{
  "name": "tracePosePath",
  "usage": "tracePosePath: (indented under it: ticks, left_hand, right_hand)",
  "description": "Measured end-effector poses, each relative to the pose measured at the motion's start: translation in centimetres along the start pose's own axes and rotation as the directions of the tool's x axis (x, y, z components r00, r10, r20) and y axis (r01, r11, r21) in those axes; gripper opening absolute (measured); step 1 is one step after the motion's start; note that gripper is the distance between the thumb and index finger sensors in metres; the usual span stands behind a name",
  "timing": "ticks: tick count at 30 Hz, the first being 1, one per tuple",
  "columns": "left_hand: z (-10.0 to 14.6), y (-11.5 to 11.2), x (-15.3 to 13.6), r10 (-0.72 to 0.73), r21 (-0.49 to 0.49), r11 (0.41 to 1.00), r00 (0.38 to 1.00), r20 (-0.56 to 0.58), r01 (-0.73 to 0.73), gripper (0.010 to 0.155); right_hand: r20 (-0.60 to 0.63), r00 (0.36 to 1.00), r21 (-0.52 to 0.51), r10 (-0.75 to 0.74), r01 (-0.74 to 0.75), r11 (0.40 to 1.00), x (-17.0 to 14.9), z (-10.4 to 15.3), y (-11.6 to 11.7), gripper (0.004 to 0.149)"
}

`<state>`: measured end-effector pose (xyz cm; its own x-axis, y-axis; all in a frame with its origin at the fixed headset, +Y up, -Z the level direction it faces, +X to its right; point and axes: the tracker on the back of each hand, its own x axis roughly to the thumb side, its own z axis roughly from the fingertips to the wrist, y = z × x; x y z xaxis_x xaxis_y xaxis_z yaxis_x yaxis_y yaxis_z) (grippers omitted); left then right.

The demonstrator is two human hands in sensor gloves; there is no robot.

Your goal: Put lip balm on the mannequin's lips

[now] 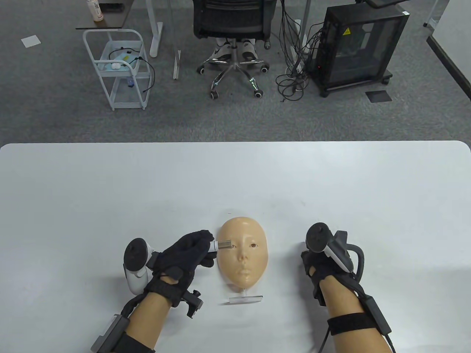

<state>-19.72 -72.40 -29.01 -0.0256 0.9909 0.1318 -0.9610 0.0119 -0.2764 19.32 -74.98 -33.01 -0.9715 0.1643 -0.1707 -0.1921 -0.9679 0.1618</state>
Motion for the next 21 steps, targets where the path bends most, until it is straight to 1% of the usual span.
tracePosePath:
  ticks: [2,4,7,9,12,14,15,16,17,18,19,20,21]
  left_hand:
    - [0.0,0.0,0.1,-0.018,0.011,1.000,1.000,0.011,0.018,0.048]
    - [0.0,0.0,0.1,-0.015,0.001,1.000,1.000,0.013,0.015,0.047]
    - [0.0,-0.1,0.1,0.004,-0.007,1.000,1.000,0.011,-0.004,0.046]
    - [0.0,-0.3,0.0,0.021,-0.019,1.000,1.000,0.007,-0.021,0.046]
    - [0.0,-0.5,-0.2,0.030,-0.026,0.999,1.000,-0.006,-0.030,0.046]
    - [0.0,-0.8,-0.4,0.033,-0.039,0.999,0.999,-0.014,-0.033,0.047]
    - [0.0,-1.0,-0.5,0.037,-0.050,0.998,0.999,-0.021,-0.038,0.047]
    - [-0.1,-1.2,-0.6,0.042,-0.064,0.997,0.999,-0.025,-0.044,0.046]
    - [-0.1,-1.4,-0.7,0.049,-0.078,0.996,0.998,-0.031,-0.051,0.045]
    - [-0.1,-1.7,-0.9,0.056,-0.092,0.994,0.997,-0.043,-0.060,0.045]
    - [-0.1,-2.0,-1.0,0.063,-0.101,0.993,0.997,-0.052,-0.068,0.045]
    - [-0.1,-2.3,-1.2,0.076,-0.117,0.990,0.995,-0.065,-0.083,0.045]
    - [-0.1,-2.7,-1.3,0.089,-0.133,0.986,0.993,-0.082,-0.099,0.045]
  right_hand:
    - [0.002,1.000,0.013,0.007,-0.007,1.000,0.1,0.0,0.1,0.056]
    - [0.001,1.000,0.022,0.016,-0.016,1.000,0.1,0.2,0.0,0.062]
    - [0.005,1.000,0.001,0.001,-0.001,1.000,0.0,0.7,-0.9,0.069]
    - [0.014,1.000,-0.047,0.009,-0.008,0.999,0.0,1.5,-1.9,0.071]
    - [0.079,0.995,-0.155,-0.057,0.068,0.986,0.6,3.2,-3.7,0.072]
    - [0.192,0.975,-0.231,-0.115,0.159,0.960,1.6,4.7,-4.6,0.070]
    - [0.306,0.939,-0.259,-0.159,0.243,0.935,2.4,5.5,-5.0,0.068]
    - [0.425,0.883,-0.246,-0.200,0.325,0.913,3.2,6.2,-5.1,0.065]
    - [0.563,0.796,-0.223,-0.224,0.406,0.886,4.1,7.1,-5.2,0.063]
    - [0.698,0.669,-0.162,-0.256,0.496,0.853,5.0,7.7,-5.2,0.063]
    - [0.752,0.577,-0.083,-0.318,0.562,0.823,5.5,8.1,-4.9,0.064]
    - [0.783,0.441,0.058,-0.439,0.651,0.757,6.3,8.5,-4.4,0.066]
    - [0.790,0.368,0.134,-0.491,0.677,0.724,6.9,8.8,-4.0,0.068]
